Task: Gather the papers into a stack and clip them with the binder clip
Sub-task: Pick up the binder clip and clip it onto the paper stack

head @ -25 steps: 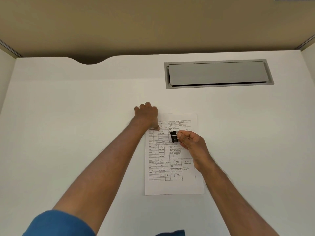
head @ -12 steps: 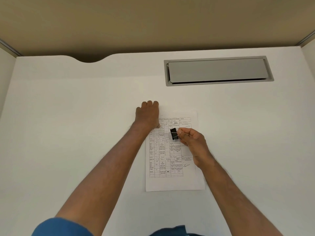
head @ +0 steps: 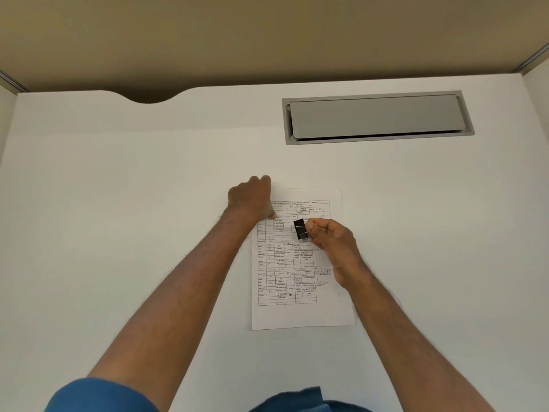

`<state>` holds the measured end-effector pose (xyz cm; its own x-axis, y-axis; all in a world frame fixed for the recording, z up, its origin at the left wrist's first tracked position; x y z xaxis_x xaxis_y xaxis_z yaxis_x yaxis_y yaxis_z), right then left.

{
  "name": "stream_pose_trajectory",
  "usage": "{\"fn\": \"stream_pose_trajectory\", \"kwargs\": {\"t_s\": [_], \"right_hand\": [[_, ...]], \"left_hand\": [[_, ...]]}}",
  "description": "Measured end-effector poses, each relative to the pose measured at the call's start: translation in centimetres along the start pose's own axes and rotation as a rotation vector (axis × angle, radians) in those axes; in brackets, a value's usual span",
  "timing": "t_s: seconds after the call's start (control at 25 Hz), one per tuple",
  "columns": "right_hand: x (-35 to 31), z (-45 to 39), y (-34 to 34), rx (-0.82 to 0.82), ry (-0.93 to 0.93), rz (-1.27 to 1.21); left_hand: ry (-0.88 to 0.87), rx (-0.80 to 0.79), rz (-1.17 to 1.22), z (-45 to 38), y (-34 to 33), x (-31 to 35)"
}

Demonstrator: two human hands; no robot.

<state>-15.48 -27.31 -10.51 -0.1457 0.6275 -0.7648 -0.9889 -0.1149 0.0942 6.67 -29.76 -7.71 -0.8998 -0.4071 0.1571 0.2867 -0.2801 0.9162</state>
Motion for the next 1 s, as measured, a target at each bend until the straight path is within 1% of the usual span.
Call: {"fn": "stream_pose_trajectory", "kwargs": {"t_s": [0.08,0.12,0.24,0.32,0.4,0.48,0.6,0.64,0.72,0.84,0.92,1.0], "right_hand": [[0.0,-0.1,0.0,0.001,0.002,-0.001],[0.0,-0.1,0.0,-0.001,0.001,0.001],[0.1,-0.1,-0.1,-0.009,0.002,0.003],[0.1,-0.1,0.0,-0.01,0.005,0.003],[0.1,-0.1,0.0,-0.012,0.008,-0.001],[0.1,-0.1,0.0,-0.011,0.012,0.0],[0.2,-0.3,0.1,-0.012,0.01,0.004],[0.2,-0.3,0.1,-0.012,0.009,0.008],[0.2,-0.3,0.1,-0.013,0.007,0.014],[0.3,-0.3,0.1,-0.014,0.01,0.015],[0.4,-0.4,0.1,-0.006,0.01,0.021],[0.5,-0.5,0.2,0.004,0.008,0.021]], "left_hand": [[0.082,0.039,0.132,0.5,-0.1,-1.0],[0.125,0.07,0.236,0.8,-0.3,-1.5],[0.247,0.213,0.613,2.0,-1.1,-2.9],[0.364,0.322,0.809,2.9,-1.7,-3.8],[0.494,0.387,0.992,3.7,-2.4,-4.5],[0.611,0.37,1.225,3.8,-3.3,-4.8],[0.693,0.2,1.635,3.5,-5.3,-4.3],[0.701,0.174,1.704,3.5,-5.6,-4.1],[0.723,0.203,1.787,3.6,-5.8,-4.1],[0.695,0.224,1.877,3.6,-5.8,-3.8],[0.679,0.182,1.857,3.9,-5.8,-3.7],[0.636,0.109,1.752,4.5,-6.0,-3.4]]}}
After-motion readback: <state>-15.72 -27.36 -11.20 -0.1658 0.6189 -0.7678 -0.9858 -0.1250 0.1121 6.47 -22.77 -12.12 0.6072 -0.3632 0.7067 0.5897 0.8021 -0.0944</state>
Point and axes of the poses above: each hand's wrist, its own z-axis away from the middle knuckle, its own y-axis out of the back of the hand, x = y × z, the point moved 8 cm from there along -z, towards the middle knuckle, and after that the axes turned 12 degrees about x, right-handed, at the moved point
